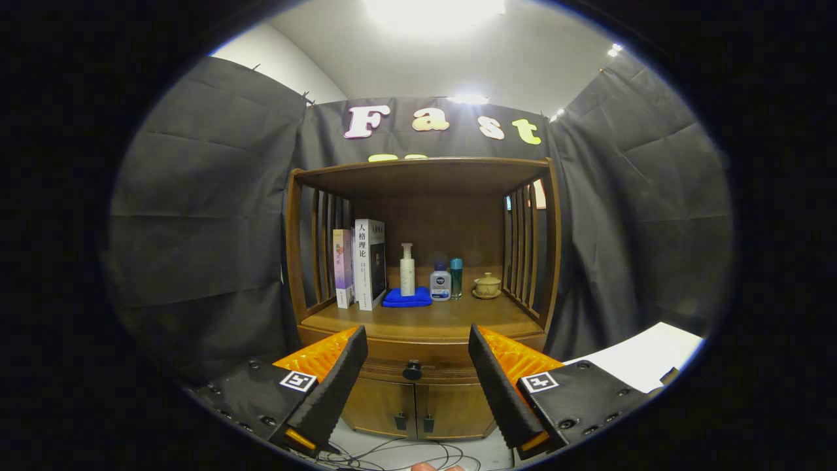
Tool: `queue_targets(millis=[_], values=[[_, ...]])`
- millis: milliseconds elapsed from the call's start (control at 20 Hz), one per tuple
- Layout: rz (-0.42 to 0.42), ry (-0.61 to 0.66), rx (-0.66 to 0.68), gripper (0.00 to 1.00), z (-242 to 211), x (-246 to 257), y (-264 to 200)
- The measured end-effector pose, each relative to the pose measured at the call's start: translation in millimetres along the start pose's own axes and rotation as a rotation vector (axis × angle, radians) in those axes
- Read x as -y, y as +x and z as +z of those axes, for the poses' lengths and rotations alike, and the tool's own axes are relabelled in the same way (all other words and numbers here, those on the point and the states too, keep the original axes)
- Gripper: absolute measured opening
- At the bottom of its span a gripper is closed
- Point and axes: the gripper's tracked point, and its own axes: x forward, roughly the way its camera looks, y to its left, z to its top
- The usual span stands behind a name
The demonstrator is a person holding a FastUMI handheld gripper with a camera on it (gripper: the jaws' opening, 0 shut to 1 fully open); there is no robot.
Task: Pull open the drawer, take out the items inside it, and place them on the countertop above the cabinet.
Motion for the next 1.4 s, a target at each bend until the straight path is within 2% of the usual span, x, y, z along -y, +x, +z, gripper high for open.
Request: queue_targets(millis=[400,950,1400], values=[[-0.001,0.009,-0.033,0.98,-19,0,28],[0.022,0.013,-0.132,0.98,-76,-10,83],[0.027,0.044,-0.232,0.98,-159,-14,144]])
